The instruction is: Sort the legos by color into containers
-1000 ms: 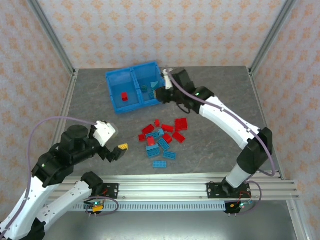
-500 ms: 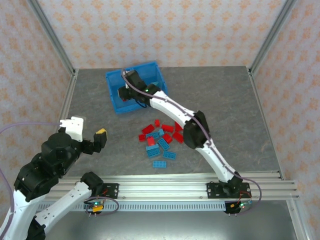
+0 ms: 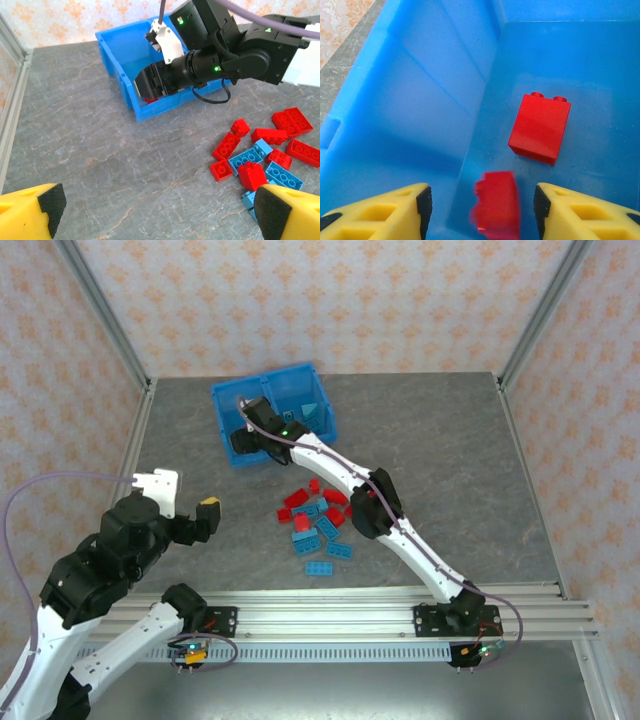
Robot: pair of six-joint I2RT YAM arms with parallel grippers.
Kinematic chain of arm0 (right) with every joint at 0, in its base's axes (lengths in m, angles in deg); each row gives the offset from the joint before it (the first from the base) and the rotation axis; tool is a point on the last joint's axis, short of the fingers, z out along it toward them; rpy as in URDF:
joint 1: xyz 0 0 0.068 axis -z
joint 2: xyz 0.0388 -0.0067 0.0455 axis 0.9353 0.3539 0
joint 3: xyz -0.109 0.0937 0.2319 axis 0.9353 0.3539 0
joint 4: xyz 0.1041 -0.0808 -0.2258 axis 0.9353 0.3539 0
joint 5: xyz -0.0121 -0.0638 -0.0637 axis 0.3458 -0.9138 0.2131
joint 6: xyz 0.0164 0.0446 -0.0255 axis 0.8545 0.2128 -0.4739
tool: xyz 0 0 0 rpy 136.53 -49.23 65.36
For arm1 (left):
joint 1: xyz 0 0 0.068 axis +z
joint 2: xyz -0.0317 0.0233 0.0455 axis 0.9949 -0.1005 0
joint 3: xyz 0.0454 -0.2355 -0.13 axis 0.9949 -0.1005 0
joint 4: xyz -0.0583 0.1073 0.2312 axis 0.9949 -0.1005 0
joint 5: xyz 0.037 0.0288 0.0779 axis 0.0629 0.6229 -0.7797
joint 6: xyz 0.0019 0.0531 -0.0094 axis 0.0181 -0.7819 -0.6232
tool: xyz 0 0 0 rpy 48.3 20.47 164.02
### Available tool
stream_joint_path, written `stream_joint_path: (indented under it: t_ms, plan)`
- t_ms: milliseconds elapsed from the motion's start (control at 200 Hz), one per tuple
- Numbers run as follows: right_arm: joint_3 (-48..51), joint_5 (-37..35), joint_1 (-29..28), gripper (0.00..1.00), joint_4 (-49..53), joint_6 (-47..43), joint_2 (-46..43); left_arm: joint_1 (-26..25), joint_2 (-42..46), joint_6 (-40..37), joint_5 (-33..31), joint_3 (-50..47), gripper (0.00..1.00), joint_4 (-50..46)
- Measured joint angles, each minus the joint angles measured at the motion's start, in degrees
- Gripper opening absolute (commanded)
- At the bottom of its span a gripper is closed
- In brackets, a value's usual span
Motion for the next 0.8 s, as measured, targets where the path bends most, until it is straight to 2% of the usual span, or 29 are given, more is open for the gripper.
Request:
stream_joint_path:
  t_ms: [145,230,315,440,596,701,801]
  plan:
    - [0.72,0.13,0.0,0.52,3.41,-0.11,-2.54,0.0,-2.58,1.38,0.68,-1.66,1.0,1.01]
    - [5.68,0.13,0.04,0.53,6.32,-0.17,-9.05,0.0,-4.15,2.56,2.01,-2.64,1.0,2.14]
    - [19.15,0.0,0.26,0.54,6.73,-0.35,-21.75,0.0,-6.47,4.31,3.82,-3.54,1.0,4.28]
    - [44.44,0.17,2.08,0.59,4.09,-0.61,-47.58,0.0,-11.69,7.76,7.63,-5.99,1.0,9.18]
    - [65.61,-0.5,7.06,0.65,4.0,-1.18,-75.54,0.0,-22.82,12.35,14.69,-8.11,0.97,16.15]
    - [73.2,0.33,7.17,0.67,9.49,-1.64,-86.66,-0.52,-34.34,16.26,18.21,-7.63,0.93,21.31]
    - [76.52,3.17,6.64,0.67,16.74,-1.36,-90.62,-1.64,-46.27,19.82,19.96,-3.96,0.9,23.69]
